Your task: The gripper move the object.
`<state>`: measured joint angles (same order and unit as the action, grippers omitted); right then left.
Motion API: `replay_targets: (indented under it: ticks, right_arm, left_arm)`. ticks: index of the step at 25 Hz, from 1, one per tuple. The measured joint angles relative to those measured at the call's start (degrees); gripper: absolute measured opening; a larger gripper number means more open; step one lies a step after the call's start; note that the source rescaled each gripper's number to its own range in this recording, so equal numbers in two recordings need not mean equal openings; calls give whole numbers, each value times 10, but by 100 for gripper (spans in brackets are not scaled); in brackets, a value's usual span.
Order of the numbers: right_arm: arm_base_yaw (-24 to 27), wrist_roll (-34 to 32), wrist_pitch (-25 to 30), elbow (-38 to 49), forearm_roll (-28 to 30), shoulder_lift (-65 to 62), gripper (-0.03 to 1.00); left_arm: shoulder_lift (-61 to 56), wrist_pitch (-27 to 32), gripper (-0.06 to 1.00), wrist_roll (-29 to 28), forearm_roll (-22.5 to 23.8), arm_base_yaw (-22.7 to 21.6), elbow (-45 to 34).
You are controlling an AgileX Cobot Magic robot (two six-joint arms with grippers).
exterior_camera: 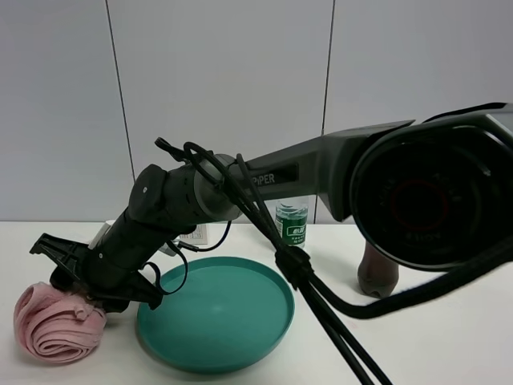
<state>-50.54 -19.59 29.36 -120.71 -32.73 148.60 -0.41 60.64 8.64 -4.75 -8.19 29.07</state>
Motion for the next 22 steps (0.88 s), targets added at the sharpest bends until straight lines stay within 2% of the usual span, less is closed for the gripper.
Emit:
replay_targets:
  ticks: [5, 7, 11, 14, 19, 22]
  right_arm:
    - [0, -4, 20, -2, 4, 0, 47]
    - [0, -7, 28, -2, 4, 0, 53]
    - [0, -19, 35, -2, 7, -3, 57]
    - [0, -21, 35, -2, 37, -24, 57]
    - [0, -13, 53, -2, 122, -92, 58]
    - [0, 25, 86, -2, 185, -145, 58]
  left_arm:
    - [0, 0, 100, 0, 0, 0, 0]
    - [0, 0, 100, 0, 0, 0, 0]
    - [0, 0, 100, 0, 0, 0, 0]
    - [0, 0, 100, 0, 0, 0, 0]
    - [0, 0, 100, 0, 0, 0, 0]
    - [0, 0, 100, 0, 0, 0, 0]
